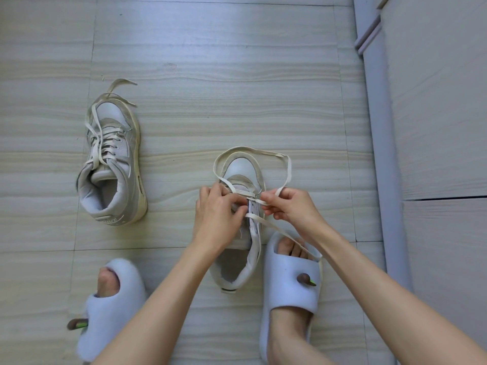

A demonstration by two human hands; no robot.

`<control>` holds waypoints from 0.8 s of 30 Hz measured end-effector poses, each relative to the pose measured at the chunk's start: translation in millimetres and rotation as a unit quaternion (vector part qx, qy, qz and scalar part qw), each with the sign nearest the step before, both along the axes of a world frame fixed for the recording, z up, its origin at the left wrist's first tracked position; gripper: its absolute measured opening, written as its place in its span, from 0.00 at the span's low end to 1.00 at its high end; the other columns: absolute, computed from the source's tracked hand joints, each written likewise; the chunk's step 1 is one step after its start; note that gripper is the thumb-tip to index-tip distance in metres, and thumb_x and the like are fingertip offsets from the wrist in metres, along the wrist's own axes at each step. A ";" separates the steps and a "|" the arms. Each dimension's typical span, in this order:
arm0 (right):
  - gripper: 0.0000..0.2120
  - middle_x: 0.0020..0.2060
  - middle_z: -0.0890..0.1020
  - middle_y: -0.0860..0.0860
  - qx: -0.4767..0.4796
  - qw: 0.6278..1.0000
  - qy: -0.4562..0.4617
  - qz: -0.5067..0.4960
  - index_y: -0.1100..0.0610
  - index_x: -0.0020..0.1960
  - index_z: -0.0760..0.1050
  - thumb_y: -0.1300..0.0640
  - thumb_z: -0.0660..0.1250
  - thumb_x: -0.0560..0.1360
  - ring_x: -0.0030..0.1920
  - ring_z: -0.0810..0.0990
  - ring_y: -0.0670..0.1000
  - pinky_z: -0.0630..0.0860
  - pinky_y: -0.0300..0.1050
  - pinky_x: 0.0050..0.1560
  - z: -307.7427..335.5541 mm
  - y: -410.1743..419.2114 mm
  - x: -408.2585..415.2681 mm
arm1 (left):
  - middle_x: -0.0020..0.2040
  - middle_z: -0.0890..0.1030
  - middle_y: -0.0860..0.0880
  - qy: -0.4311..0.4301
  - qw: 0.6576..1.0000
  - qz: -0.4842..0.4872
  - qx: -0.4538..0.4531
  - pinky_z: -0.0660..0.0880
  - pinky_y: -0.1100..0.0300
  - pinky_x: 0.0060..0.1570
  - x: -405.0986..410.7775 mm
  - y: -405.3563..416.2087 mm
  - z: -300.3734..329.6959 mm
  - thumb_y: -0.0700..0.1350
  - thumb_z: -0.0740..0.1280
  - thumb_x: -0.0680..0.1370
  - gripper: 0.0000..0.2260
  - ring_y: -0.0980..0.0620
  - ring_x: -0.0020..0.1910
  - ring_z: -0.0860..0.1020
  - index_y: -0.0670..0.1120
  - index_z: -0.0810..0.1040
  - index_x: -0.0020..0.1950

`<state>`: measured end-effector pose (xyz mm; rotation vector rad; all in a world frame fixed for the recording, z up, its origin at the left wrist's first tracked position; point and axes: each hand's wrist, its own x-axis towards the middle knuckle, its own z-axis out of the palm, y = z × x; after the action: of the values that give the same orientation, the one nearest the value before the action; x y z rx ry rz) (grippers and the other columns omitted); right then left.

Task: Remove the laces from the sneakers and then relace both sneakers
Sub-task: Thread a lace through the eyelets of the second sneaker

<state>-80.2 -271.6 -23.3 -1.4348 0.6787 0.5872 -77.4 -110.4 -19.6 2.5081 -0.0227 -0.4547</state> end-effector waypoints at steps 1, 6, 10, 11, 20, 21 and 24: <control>0.03 0.31 0.83 0.50 0.000 1.000 0.001 0.002 0.57 0.40 0.80 0.59 0.71 0.73 0.31 0.80 0.45 0.71 0.33 0.32 1.0 -0.5 -0.2 | 0.44 0.68 0.54 0.002 1.000 0.005 -0.002 0.65 0.56 0.54 0.9 -1.0 -0.3 0.48 0.69 0.74 0.07 0.51 0.49 0.62 0.53 0.83 0.50; 0.05 0.34 0.82 0.53 0.025 1.000 0.013 -0.006 0.59 0.44 0.81 0.58 0.69 0.74 0.33 0.79 0.46 0.72 0.34 0.33 6.1 -4.2 -4.3 | 0.47 0.71 0.52 0.003 1.000 -0.002 0.017 0.63 0.58 0.51 1.4 -2.7 -0.9 0.48 0.69 0.74 0.10 0.48 0.51 0.64 0.53 0.79 0.55; 0.09 0.33 0.81 0.53 0.079 0.996 0.021 -0.045 0.62 0.45 0.79 0.58 0.65 0.77 0.32 0.79 0.46 0.74 0.34 0.34 8.0 -5.7 -9.0 | 0.45 0.67 0.54 -0.013 1.000 -0.020 0.019 0.64 0.57 0.50 1.7 -2.6 -0.7 0.48 0.68 0.74 0.11 0.49 0.49 0.64 0.57 0.79 0.56; 0.09 0.33 0.81 0.53 0.095 0.994 0.024 -0.055 0.63 0.45 0.79 0.58 0.65 0.76 0.33 0.80 0.46 0.75 0.34 0.35 8.2 -5.9 -9.7 | 0.44 0.66 0.54 -0.017 0.999 -0.021 0.018 0.64 0.57 0.50 1.4 -2.7 -0.7 0.48 0.68 0.74 0.10 0.50 0.49 0.64 0.57 0.79 0.54; 0.07 0.32 0.79 0.49 -0.045 0.999 -0.014 -0.005 0.56 0.39 0.78 0.65 0.69 0.73 0.32 0.76 0.44 0.74 0.32 0.34 -1.9 3.4 -7.4 | 0.43 0.68 0.55 -0.030 1.000 0.000 0.001 0.64 0.59 0.50 -0.7 -2.0 -5.5 0.50 0.69 0.74 0.06 0.53 0.47 0.61 0.54 0.83 0.50; 0.07 0.32 0.79 0.49 -0.061 0.998 -0.018 -0.003 0.55 0.39 0.77 0.64 0.68 0.74 0.32 0.76 0.44 0.73 0.32 0.32 -3.3 5.0 -6.8 | 0.43 0.67 0.55 -0.029 1.000 -0.001 0.001 0.65 0.58 0.51 -0.5 -2.1 -5.4 0.50 0.69 0.74 0.06 0.53 0.47 0.61 0.54 0.83 0.50; 0.06 0.34 0.80 0.49 -0.076 0.997 -0.012 -0.009 0.56 0.40 0.76 0.62 0.67 0.76 0.35 0.78 0.44 0.73 0.32 0.30 -6.7 7.5 -6.9 | 0.43 0.67 0.55 -0.027 1.000 -0.003 0.005 0.66 0.57 0.51 -0.7 -2.2 -5.1 0.50 0.69 0.74 0.06 0.51 0.48 0.63 0.54 0.83 0.50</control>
<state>-87.1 -264.0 -29.9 -1.5727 0.7295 0.5119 -78.1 -112.6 -24.7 2.5293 -0.0494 -0.3909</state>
